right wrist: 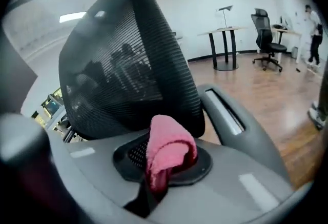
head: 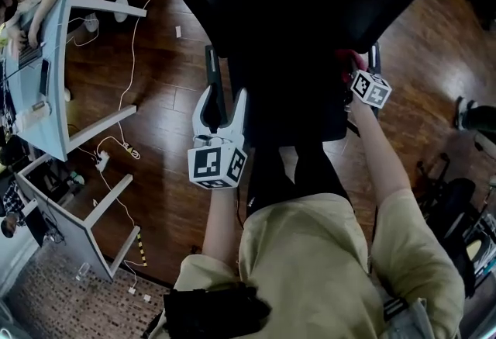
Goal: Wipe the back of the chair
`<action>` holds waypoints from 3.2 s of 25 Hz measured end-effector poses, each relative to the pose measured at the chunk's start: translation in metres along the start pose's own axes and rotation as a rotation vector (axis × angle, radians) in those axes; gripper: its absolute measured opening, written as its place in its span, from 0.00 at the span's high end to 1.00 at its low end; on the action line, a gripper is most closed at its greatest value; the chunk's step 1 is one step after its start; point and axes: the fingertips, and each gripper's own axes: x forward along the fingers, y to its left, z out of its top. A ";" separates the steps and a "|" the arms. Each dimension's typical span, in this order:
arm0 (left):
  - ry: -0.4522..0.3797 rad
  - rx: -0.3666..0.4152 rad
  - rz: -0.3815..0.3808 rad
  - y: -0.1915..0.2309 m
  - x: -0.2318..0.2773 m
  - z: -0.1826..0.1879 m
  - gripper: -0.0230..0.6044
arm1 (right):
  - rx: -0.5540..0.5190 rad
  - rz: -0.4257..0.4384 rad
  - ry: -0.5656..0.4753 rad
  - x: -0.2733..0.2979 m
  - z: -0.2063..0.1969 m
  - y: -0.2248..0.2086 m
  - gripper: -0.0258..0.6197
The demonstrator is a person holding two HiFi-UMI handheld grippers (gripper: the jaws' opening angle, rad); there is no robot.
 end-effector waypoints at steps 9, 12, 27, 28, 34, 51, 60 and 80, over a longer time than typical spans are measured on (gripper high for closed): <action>0.012 0.019 0.051 0.018 -0.012 -0.006 0.57 | -0.235 0.595 0.209 0.080 -0.096 0.281 0.90; 0.027 0.024 0.086 0.030 -0.022 -0.020 0.57 | -0.287 0.704 0.225 0.099 -0.122 0.350 0.90; 0.031 -0.009 -0.032 -0.005 -0.003 -0.030 0.57 | 0.068 -0.138 -0.018 0.047 -0.023 0.011 0.90; 0.028 -0.002 -0.043 -0.007 -0.003 -0.026 0.57 | 0.107 -0.188 -0.056 0.035 -0.018 -0.005 0.90; -0.009 0.033 -0.074 -0.008 -0.018 0.001 0.57 | 0.101 -0.125 -0.173 -0.013 0.011 0.021 0.90; -0.271 0.106 -0.156 -0.079 -0.142 0.096 0.57 | -0.227 0.478 -0.463 -0.325 0.047 0.259 0.90; -0.342 0.176 -0.042 -0.228 -0.247 0.043 0.60 | -0.315 0.595 -0.559 -0.468 -0.010 0.203 0.90; -0.352 0.225 -0.082 -0.301 -0.384 -0.006 0.62 | -0.380 0.459 -0.674 -0.616 -0.027 0.195 0.90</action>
